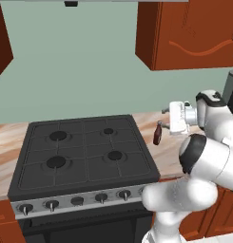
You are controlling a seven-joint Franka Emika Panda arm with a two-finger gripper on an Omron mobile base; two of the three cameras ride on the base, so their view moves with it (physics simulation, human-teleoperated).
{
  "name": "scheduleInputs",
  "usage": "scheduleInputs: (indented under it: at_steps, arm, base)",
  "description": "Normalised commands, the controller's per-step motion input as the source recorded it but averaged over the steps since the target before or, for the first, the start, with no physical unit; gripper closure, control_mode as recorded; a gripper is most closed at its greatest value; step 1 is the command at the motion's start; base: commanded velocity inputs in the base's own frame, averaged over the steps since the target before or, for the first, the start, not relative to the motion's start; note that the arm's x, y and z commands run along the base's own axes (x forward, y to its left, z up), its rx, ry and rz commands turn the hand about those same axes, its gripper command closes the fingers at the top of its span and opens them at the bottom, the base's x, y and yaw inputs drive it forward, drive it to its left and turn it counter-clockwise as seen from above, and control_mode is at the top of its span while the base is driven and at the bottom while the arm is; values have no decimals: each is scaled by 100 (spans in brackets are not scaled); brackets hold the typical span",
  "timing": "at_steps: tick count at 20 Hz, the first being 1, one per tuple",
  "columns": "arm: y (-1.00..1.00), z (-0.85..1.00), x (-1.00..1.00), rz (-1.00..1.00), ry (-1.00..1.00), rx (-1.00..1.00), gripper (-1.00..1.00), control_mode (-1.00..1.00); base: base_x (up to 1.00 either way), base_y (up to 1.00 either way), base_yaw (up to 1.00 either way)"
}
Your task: Collect the turmeric, ketchup, and shaker from the cabinet and place them next to the stove.
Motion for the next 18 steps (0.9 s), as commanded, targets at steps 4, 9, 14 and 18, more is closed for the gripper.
scheduleInputs:
  at_steps: [4,9,14,18]
  arm:
    - [38,59,-90,-19,0,0,-100,-100]
    - [59,67,-78,-26,6,0,-100,-100]
    - [66,52,-73,-20,18,-2,-100,-100]
    - [74,45,-69,-19,22,-7,-100,-100]
  base:
    - [0,0,0]
    - [0,0,0]
    - [0,0,0]
    - [0,0,0]
